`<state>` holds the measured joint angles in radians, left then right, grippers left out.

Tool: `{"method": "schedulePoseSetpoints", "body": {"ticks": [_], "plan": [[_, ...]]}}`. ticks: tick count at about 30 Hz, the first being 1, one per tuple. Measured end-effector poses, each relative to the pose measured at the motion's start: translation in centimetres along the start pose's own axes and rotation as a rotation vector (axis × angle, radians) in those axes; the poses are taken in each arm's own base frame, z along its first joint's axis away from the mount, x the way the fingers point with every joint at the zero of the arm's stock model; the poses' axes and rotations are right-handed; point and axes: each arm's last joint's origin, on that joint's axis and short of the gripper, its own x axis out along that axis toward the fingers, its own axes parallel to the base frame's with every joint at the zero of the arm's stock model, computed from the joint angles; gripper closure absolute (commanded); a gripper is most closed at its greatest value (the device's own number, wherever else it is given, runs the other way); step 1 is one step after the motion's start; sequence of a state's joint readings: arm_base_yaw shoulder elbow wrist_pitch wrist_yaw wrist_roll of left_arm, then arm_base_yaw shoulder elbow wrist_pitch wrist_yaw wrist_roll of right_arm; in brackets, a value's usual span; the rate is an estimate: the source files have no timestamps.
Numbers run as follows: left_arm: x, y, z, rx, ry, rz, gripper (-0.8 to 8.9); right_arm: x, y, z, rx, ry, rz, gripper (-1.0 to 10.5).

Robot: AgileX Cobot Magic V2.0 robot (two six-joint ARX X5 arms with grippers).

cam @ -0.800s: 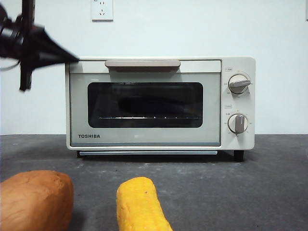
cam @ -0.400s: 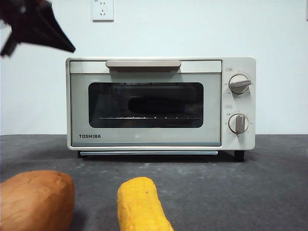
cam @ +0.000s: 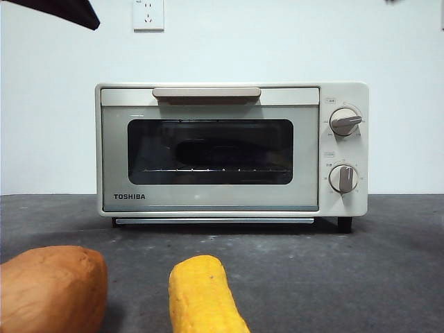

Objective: Take the eggplant from the table,put the eggplant in the oven

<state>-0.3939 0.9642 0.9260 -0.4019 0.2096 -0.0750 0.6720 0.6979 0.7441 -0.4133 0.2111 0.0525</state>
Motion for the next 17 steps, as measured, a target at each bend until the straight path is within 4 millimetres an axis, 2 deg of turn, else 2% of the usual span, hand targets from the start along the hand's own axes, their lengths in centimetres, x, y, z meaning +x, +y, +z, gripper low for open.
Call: {"method": "schedulePoseSetpoints", "body": {"ticks": [5, 7, 9, 17], "plan": [[-0.6, -0.9, -4.3, -0.015, -0.027, 0.040, 8.07, 1.8, 0.0, -3.6, 0.019, -0.052, -0.001, 9.4], [-0.8, -1.2, -5.2, -0.021, -0.009, 0.029, 8.07, 2.3, 0.1, -4.6, 0.021, -0.057, -0.001, 9.4], [-1.0, -1.4, -5.4, -0.029, 0.009, 0.023, 8.06, 2.5, 0.1, -5.1, 0.021, -0.036, -0.002, 9.4], [-1.0, -1.4, -5.4, -0.038, 0.005, 0.026, 8.06, 2.5, 0.1, -4.8, 0.035, -0.071, -0.004, 9.4]]}}
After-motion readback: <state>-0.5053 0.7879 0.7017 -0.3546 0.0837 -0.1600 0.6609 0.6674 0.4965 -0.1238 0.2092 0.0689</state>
